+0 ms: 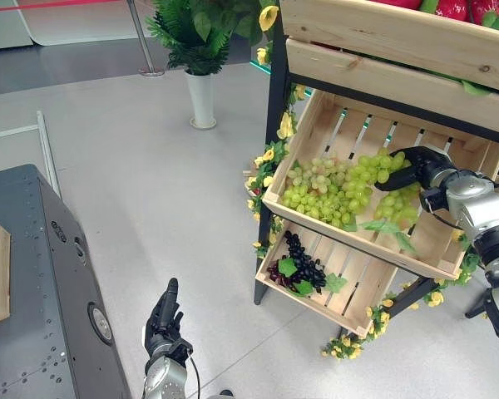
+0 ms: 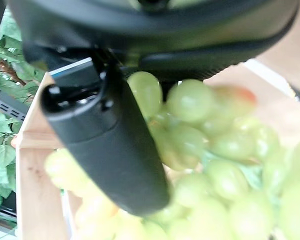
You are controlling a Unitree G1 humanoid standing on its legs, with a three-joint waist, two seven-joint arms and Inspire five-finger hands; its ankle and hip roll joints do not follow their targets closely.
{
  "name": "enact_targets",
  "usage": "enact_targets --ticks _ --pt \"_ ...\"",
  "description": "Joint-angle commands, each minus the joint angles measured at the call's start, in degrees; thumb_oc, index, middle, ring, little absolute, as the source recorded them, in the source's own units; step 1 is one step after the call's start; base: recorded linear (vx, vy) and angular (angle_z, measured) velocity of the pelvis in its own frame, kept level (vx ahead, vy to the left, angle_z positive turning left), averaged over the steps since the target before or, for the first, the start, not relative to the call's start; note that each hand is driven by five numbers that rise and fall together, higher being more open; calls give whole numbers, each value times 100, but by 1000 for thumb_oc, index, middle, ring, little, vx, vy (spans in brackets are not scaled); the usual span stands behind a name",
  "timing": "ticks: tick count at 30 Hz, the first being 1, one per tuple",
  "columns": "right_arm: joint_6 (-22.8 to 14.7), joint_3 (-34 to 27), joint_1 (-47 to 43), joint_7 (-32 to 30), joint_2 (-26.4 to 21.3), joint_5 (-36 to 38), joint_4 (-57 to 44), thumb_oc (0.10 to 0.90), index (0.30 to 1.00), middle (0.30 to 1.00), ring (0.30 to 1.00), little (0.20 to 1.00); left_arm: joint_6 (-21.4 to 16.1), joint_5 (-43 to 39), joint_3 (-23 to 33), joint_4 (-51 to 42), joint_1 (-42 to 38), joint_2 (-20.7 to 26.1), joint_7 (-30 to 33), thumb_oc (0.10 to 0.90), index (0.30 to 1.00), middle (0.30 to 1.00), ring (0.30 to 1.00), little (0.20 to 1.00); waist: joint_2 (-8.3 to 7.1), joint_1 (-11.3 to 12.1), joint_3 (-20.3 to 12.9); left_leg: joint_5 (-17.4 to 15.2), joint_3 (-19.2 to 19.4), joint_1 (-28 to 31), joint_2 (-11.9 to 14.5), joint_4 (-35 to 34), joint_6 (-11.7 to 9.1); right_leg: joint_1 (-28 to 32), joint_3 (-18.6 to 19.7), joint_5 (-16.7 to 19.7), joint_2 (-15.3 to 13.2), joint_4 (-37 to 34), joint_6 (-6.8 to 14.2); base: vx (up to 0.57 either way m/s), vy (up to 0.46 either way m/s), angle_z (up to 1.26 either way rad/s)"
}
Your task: Pick up the fruits from the basket on one side to the basket on the other side
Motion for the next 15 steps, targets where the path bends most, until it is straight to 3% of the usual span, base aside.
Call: enact_targets --ticks 1,15 --pt "-341 315 -1480 -32 -628 -178 29 800 900 900 900 900 -540 212 -425 -286 -523 233 -250 800 900 900 900 900 -261 55 -300 -907 -59 196 -39 12 -120 394 -249 -478 -322 39 152 0 0 0" --pt "15 613 -1128 172 -1049 -864 -1560 800 900 900 900 900 -552 235 -336 -393 -466 240 -208 800 900 900 900 900 -269 -230 -330 -921 126 166 -34 12 -100 262 -43 -445 -309 39 182 -3 -1 -6"
